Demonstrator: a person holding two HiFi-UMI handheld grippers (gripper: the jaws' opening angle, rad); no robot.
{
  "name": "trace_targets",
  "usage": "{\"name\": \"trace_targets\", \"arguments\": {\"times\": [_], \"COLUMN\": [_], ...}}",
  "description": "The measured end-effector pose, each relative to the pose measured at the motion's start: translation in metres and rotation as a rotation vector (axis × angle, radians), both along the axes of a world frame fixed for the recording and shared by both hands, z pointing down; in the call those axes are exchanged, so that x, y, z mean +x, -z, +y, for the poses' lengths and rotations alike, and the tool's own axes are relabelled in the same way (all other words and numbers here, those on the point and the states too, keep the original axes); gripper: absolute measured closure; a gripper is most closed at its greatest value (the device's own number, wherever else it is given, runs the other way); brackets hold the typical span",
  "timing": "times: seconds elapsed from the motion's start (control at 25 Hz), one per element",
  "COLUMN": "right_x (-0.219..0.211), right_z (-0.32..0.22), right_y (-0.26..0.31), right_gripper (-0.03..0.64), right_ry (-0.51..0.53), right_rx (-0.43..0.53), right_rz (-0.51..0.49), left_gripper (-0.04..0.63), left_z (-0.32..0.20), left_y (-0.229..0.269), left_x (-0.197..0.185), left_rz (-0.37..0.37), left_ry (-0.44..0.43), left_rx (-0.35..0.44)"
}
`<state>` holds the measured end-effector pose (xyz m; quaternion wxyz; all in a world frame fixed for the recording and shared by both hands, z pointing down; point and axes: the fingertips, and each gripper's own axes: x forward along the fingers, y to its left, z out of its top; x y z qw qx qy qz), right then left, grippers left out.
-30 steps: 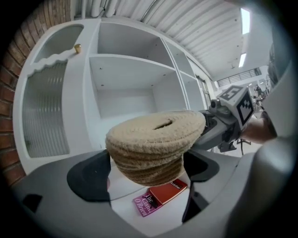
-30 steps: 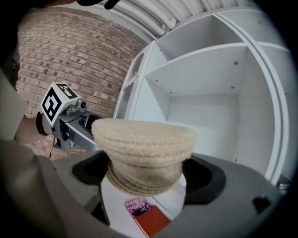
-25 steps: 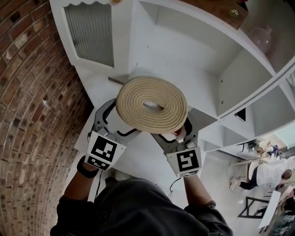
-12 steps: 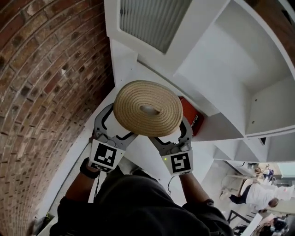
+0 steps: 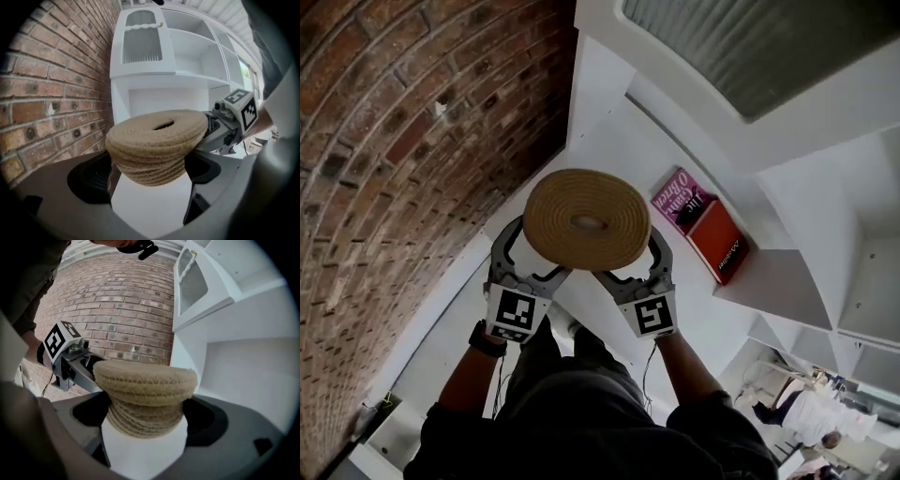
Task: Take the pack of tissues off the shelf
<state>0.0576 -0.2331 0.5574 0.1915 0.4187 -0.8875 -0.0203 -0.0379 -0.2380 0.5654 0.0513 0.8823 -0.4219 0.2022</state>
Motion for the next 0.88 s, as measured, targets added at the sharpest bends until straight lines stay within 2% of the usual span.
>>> {"name": "trace_targets", "arguments": {"times": [0.2,0.48,0.88], "right_x": [-0.017,-0.030,-0.039], "right_z": [-0.017,-0.035,-0.044], "right_y": [-0.058,-0.132,-0.200], "right_gripper": [0.112,0.112,0.111], "right_ry": [0.056,0.093,0.112], "right_rx": [-0.055,-0.130,-0.224], "right_rz": [-0.012,-0.004,-0.006], "left_gripper": [0.104,0.104,0.104], "left_z": [-0.011,-0.024,-0.031], "left_y": [-0.058,-0.133,-0.197], "left_x": [-0.017,-0.030,-0.037], "left_rz": [0.007,-0.002,-0.019], "left_ry": [0.061,0.102,0.128], "left_rx": [-0.061,-0.144,-0.224]}}
